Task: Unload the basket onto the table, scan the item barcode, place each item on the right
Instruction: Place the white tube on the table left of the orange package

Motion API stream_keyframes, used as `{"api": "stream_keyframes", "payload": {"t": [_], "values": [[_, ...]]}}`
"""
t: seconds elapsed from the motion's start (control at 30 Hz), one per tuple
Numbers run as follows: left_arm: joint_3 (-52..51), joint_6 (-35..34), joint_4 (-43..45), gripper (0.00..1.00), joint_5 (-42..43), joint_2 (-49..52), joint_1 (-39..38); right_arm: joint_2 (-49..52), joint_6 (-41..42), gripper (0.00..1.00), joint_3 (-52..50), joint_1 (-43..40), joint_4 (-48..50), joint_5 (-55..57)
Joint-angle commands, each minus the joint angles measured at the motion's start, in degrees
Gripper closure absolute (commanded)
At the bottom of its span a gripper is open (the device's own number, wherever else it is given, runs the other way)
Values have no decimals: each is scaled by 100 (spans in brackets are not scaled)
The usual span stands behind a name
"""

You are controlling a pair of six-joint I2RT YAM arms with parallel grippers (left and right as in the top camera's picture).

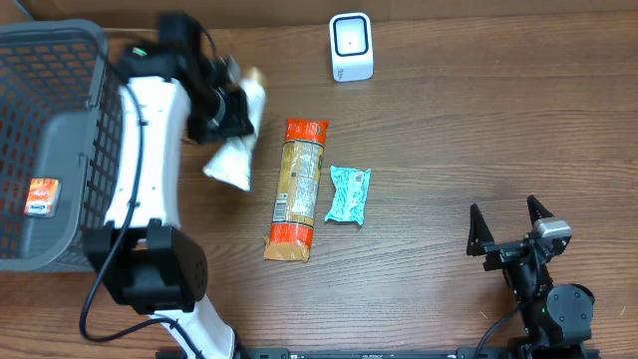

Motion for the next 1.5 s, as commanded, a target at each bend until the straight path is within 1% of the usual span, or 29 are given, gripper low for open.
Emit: {"api": "stream_keyframes", "payload": {"t": [0.0, 0.2, 0.3, 0.33, 0.37, 0.43, 0.5, 0.53, 0.6, 0.7, 0.87, 0.97, 1.1, 1.17, 1.23, 1.33, 1.4, 1.47], "values": [[-1106, -319, 710, 96, -39, -109, -127, -24, 15, 0, -59, -11, 17, 11], [-2839, -857, 2522, 96, -186, -109, -203, -24, 15, 0, -59, -11, 17, 11], [-3353, -962, 3042, 96, -138, -109, -205, -24, 15, 0, -59, -11, 17, 11], [-3506, -962, 3171, 94, -105, -109, -216, -24, 15, 0, -59, -11, 17, 11], [-3602, -957, 3252, 87, -46, -109, -238, -24, 15, 0, -59, -11, 17, 11], [-3683, -949, 3300, 64, 22, -109, -313, -24, 15, 0, -59, -11, 17, 11], [-3683, -911, 3298, 45, 39, -109, -442, -24, 15, 0, -59, -11, 17, 11], [-3674, -901, 3303, 40, 76, -111, -522, -24, 15, 0, -59, -11, 17, 11], [-3644, -774, 3333, 34, 275, -111, -684, -24, 15, 0, -59, -11, 17, 11], [-3469, -741, 3206, 29, 195, -111, -879, -24, 15, 0, -59, -11, 17, 11], [-2433, -588, 2205, 28, 4, -114, -767, -24, 15, 0, -59, -11, 17, 11], [-1631, -503, 1464, 28, -396, -144, -715, -24, 15, 0, -59, -11, 17, 11], [-173, -483, 411, 28, -861, -321, -632, -24, 15, 0, -59, -11, 17, 11], [573, -492, 37, 28, -984, -468, -514, -24, 15, 0, -59, -11, 17, 11], [1377, -706, -214, 26, -1211, -658, -267, -24, 15, 0, -59, -11, 17, 11], [2225, -1078, -291, 14, -1711, -944, 328, -24, 15, 0, -59, -11, 17, 11], [2544, -1196, -236, 11, -1939, -1099, 885, -24, 15, 0, -59, -11, 17, 11], [2643, -1198, -118, 9, -2065, -1220, 1515, -24, 15, 0, -59, -11, 17, 11]]}}
